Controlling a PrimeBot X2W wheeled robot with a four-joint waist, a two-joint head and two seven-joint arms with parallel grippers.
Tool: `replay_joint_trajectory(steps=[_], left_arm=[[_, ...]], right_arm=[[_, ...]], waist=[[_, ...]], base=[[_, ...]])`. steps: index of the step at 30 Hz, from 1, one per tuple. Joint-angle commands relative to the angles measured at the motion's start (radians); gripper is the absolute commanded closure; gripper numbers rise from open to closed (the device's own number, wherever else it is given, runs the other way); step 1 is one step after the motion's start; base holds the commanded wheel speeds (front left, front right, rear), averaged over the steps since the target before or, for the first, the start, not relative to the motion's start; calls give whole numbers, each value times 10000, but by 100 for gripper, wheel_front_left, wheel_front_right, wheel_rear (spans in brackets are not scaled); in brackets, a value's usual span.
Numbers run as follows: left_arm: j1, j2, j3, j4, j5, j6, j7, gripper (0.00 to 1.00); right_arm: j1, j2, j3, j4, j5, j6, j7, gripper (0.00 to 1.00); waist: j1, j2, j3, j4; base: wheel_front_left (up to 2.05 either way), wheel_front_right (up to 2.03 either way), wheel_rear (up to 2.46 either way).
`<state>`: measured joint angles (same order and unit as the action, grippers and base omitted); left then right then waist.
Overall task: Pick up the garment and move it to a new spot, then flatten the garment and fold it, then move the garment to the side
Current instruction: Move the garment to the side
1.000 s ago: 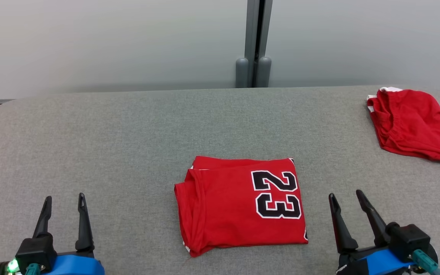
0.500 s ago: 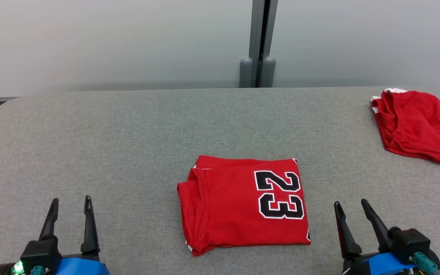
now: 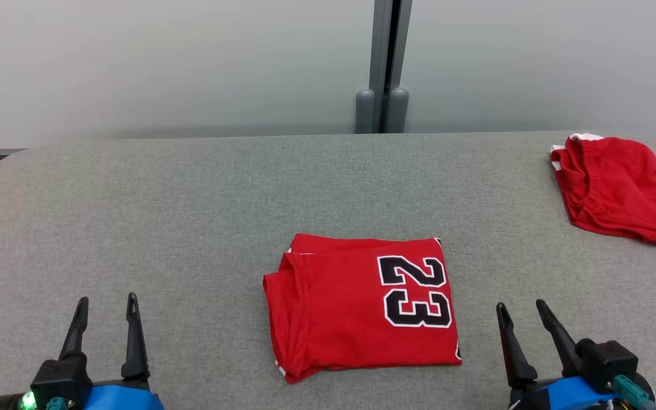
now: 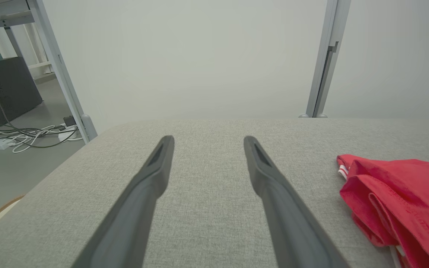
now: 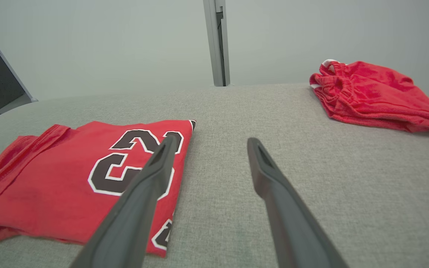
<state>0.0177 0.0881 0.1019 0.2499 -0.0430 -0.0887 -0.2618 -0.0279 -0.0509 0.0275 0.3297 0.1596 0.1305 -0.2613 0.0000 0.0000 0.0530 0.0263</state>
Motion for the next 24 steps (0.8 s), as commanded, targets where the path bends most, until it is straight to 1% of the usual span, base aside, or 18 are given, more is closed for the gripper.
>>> replay_joint_trajectory(steps=[1,6,12,18,24], left_arm=[[64,7,-7,-3,-23,21,-43,0],[-25,-6,18,-25,-62,84,-43,0],[-283,-22,14,-11,-95,105,-43,0],[-512,-66,-54,-56,-71,136,-43,0],[-725,-56,-44,19,-143,105,-43,0]], right_arm=[[-78,2,6,16,0,5,-19,0],[-521,2,223,132,31,5,54,0],[-1846,-4,702,643,-160,5,402,0],[-3173,-6,1183,1871,-131,4,1328,0],[-3680,-9,1441,3218,284,4,1636,0]], waist=[[0,0,9,-2],[0,0,63,-2],[0,0,218,54],[0,0,491,154],[0,0,741,266]], base=[[0,0,0],[0,0,0],[0,0,0],[0,0,0],[0,0,0]])
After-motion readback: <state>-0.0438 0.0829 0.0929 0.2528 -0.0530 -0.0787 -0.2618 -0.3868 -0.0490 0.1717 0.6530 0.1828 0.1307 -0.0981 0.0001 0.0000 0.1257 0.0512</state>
